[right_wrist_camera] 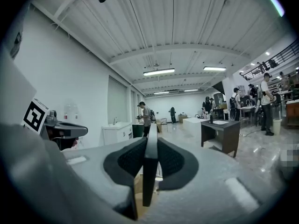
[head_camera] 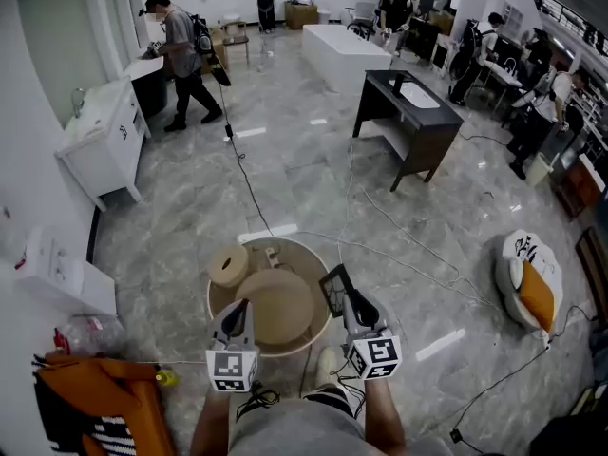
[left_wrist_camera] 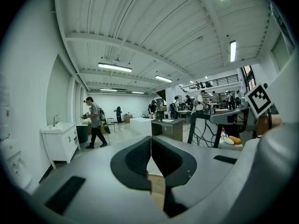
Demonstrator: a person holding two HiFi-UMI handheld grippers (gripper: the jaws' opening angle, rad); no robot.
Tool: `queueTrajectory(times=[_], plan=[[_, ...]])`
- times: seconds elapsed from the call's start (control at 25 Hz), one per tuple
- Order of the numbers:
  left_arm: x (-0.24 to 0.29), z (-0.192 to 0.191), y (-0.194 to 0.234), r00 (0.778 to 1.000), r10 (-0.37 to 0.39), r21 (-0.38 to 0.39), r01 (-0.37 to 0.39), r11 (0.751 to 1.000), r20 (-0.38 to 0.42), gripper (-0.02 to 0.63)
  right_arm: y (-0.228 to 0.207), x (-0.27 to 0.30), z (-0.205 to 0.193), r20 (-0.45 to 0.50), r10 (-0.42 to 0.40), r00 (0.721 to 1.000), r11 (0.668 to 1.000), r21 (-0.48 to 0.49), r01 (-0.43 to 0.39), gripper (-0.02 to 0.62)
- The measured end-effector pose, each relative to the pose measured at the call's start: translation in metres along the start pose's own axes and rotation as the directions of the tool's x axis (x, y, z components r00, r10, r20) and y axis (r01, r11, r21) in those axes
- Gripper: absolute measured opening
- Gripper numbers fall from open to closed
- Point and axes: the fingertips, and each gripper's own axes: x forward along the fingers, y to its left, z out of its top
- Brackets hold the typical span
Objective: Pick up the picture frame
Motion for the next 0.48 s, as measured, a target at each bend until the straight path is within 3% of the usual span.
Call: queueTrajectory(times=[0.48], plan=[[-0.047, -0.032, -0.012, 0.998, -0.026, -0.014, 0.026, 1.0, -0.049, 0.02, 0.032, -0.057, -0.033, -0.033, -0.018, 0.999, 1.0, 0.009, 0.019, 0.067]])
